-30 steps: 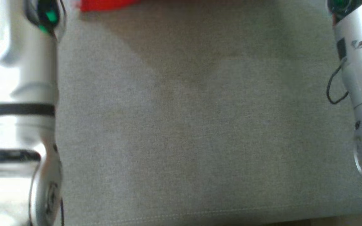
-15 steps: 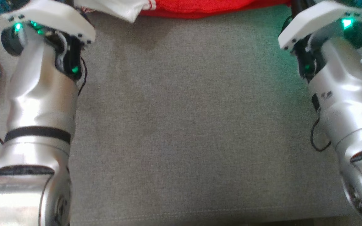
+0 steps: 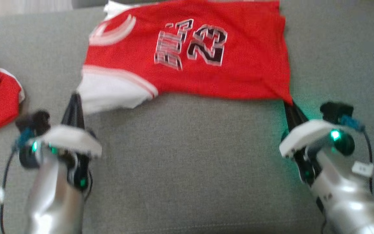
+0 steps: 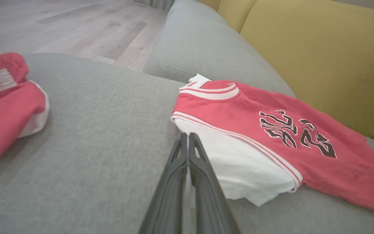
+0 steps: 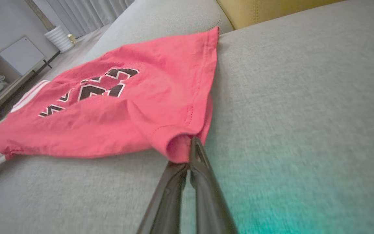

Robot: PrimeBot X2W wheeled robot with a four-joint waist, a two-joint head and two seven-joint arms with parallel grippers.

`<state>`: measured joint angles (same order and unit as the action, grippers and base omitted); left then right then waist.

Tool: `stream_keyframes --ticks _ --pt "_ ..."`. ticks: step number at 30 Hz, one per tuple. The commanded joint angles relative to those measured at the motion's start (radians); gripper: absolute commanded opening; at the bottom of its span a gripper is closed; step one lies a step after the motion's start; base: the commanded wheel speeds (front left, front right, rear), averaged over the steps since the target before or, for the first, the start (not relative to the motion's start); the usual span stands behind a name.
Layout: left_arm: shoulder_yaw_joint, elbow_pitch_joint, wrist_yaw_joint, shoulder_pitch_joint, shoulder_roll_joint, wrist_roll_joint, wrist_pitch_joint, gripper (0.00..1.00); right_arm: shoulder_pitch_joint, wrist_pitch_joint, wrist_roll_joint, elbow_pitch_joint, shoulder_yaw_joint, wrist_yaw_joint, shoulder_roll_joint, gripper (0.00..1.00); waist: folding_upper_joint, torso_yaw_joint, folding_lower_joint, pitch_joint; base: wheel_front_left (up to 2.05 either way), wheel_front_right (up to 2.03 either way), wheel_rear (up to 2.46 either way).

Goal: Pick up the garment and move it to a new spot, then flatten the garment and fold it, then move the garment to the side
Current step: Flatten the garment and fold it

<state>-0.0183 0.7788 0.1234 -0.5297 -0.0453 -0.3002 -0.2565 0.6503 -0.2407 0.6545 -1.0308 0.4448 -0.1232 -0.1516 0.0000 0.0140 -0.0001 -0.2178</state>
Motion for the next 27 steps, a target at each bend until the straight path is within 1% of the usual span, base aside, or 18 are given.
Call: stream_keyframes --ticks 1,4,5,7,11,16,18,19,22,27 --pt "-0.033 -0.092 0.002 0.056 -0.033 0.014 -0.005 0.00 -0.047 -0.018 0.016 0.066 0.012 -0.008 -0.013 0.00 0.0000 -0.004 0.0001 0.046 0.00 0.00 0.00" --pt "-0.041 -0.211 0.002 0.202 -0.027 0.015 -0.005 0.00 -0.154 -0.020 0.022 0.140 -0.004 -0.008 -0.036 0.00 0.0000 -0.006 0.0001 0.078 0.00 0.00 0.00" --pt "-0.043 -0.280 -0.006 0.292 -0.022 0.009 -0.005 0.00 -0.223 -0.020 0.019 0.187 -0.019 -0.008 -0.049 0.00 0.0000 -0.008 0.0001 0.094 0.00 0.00 0.00" --pt "-0.038 -0.345 -0.014 0.375 -0.018 0.000 -0.002 0.00 -0.289 -0.020 0.007 0.230 -0.038 -0.008 -0.065 0.00 0.0000 -0.010 0.0001 0.111 0.00 0.00 0.00" --pt "-0.032 -0.498 -0.055 0.522 -0.011 -0.026 0.040 0.00 -0.404 -0.003 -0.031 0.331 -0.087 -0.008 -0.080 0.00 0.0000 -0.009 0.0001 0.137 0.00 0.00 0.00" --pt "-0.003 -0.678 -0.120 0.692 -0.007 -0.066 0.114 0.00 -0.546 0.077 -0.090 0.462 -0.171 -0.008 -0.083 0.00 0.0000 -0.012 0.0001 0.163 0.00 0.00 0.00" --pt "0.015 -0.737 -0.141 0.745 -0.006 -0.080 0.140 0.00 -0.602 0.112 -0.119 0.519 -0.212 -0.008 -0.081 0.00 0.0000 -0.016 0.0001 0.172 0.00 0.00 0.00" --pt "0.015 -0.737 -0.141 0.745 -0.006 -0.080 0.140 0.00 -0.602 0.112 -0.119 0.519 -0.212 -0.008 -0.081 0.00 0.0000 -0.016 0.0001 0.172 0.00 0.00 0.00" --pt "0.031 -0.804 -0.174 0.806 -0.006 -0.092 0.171 0.00 -0.681 0.175 -0.164 0.609 -0.268 -0.008 -0.073 0.00 0.0000 -0.021 0.0001 0.181 0.00 0.00 0.00" --pt "0.050 -0.880 -0.204 0.851 -0.005 -0.095 0.194 0.00 -0.776 0.274 -0.221 0.759 -0.350 -0.008 -0.037 0.00 0.0000 -0.022 0.0001 0.184 0.00 0.00 0.00"
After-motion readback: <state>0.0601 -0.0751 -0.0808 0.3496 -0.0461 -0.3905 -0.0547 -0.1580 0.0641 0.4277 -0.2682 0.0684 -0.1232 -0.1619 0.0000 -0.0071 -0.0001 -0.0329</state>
